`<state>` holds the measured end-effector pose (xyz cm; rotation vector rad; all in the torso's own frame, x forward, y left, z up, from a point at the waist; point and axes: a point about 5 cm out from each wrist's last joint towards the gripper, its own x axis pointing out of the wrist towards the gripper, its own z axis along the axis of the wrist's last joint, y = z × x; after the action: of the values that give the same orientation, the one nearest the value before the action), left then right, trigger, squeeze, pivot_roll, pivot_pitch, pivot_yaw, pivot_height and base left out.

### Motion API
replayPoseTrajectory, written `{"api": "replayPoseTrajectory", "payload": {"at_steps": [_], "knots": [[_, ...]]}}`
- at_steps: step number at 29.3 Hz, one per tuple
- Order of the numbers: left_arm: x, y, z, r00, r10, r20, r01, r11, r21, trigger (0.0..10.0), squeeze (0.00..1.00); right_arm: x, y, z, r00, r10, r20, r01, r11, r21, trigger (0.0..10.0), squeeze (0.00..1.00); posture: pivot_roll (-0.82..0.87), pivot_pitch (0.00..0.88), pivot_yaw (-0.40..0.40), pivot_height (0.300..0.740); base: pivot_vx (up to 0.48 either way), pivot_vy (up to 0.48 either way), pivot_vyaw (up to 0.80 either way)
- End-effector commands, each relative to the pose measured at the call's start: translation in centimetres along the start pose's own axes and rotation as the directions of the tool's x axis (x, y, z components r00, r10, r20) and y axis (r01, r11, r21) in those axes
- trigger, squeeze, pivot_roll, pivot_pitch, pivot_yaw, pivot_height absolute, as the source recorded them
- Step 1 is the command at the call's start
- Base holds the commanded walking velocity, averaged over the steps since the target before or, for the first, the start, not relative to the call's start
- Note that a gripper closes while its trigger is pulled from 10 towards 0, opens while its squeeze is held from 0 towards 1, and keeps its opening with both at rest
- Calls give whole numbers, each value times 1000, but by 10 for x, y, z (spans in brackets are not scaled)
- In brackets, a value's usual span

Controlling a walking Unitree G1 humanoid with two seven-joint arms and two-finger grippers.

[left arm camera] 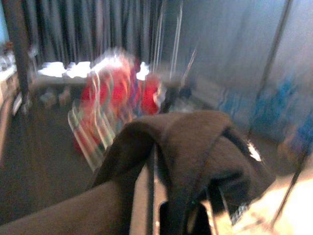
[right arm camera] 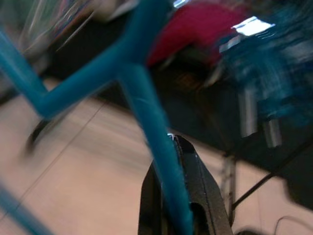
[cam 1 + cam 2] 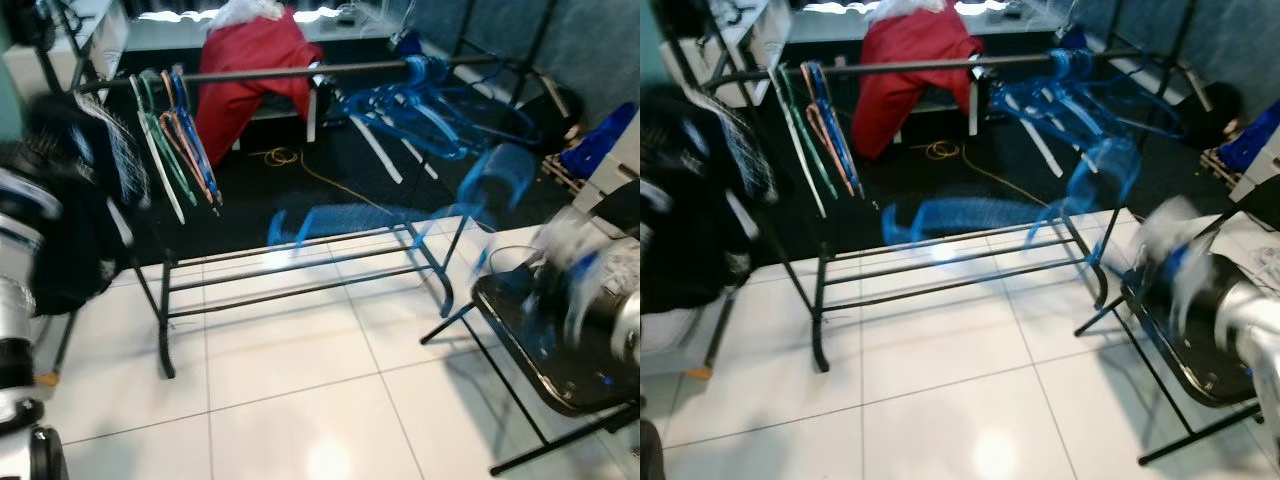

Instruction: Hang hanger

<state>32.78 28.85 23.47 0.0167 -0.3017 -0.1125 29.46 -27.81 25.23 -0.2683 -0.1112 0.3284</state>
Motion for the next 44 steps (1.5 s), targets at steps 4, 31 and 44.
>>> {"api": "replayPoseTrajectory", "payload": {"at_steps": [4,31,44], "knots": [[-23,-49,-44,992,-28,-120,33,999,37,10000,0,13,28,-49,971,-233,-59,238,967,87,10000,0,-90,116,8,740,0,0,0],[-73,-62,-69,896,402,-188,-408,913,6,10000,0,15,91,-102,975,111,-191,-89,989,122,10000,0,-60,114,-9,740,0,0,518],[-55,-65,-77,902,367,-230,-392,917,-76,10000,0,29,93,-103,978,134,-162,-107,981,162,10000,0,-11,119,-20,740,0,0,686]]}}
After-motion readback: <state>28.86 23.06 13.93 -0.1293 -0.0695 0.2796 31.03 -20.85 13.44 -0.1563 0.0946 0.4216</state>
